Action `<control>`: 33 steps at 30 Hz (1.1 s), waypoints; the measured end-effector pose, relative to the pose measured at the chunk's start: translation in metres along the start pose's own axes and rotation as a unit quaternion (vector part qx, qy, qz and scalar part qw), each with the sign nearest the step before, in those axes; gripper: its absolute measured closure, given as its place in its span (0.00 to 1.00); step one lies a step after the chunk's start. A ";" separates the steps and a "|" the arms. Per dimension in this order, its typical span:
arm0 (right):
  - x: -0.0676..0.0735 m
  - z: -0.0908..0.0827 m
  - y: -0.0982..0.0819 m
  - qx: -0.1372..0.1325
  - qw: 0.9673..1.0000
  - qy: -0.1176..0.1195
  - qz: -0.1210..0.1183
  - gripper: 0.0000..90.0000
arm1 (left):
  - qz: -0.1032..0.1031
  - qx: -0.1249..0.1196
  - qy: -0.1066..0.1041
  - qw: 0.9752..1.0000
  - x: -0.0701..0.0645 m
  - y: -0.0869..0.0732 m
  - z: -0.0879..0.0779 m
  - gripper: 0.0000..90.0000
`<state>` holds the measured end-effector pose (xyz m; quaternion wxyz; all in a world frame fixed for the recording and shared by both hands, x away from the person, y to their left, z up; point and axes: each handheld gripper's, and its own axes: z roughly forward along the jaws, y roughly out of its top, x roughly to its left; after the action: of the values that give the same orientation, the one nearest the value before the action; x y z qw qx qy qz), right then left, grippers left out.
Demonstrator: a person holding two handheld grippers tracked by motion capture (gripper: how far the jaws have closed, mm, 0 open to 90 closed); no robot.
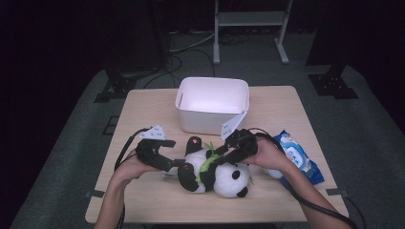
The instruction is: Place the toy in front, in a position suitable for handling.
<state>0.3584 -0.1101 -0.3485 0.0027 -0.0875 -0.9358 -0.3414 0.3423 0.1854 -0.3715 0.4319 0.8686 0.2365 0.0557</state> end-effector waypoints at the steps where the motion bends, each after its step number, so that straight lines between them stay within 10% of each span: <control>1: -0.005 0.002 0.002 0.011 1.000 -0.010 0.002 0.60 | 0.000 0.001 0.000 1.000 0.000 0.000 0.000 0.17; 12: -0.016 0.037 0.007 0.056 0.998 0.006 -0.005 0.47 | -0.003 0.002 0.001 1.000 0.003 -0.003 -0.004 0.17; 21: -0.010 0.032 0.004 0.042 0.999 0.025 -0.021 0.64 | -0.009 0.000 0.006 1.000 0.006 -0.007 -0.007 0.17; 33: -0.001 0.030 0.007 0.044 0.998 0.044 -0.029 0.59 | -0.012 0.002 0.008 1.000 0.008 -0.009 -0.009 0.17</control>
<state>0.3620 -0.0855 -0.3676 0.0373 -0.0448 -0.9511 -0.3033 0.3438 0.2002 -0.3744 0.4286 0.8661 0.2507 0.0567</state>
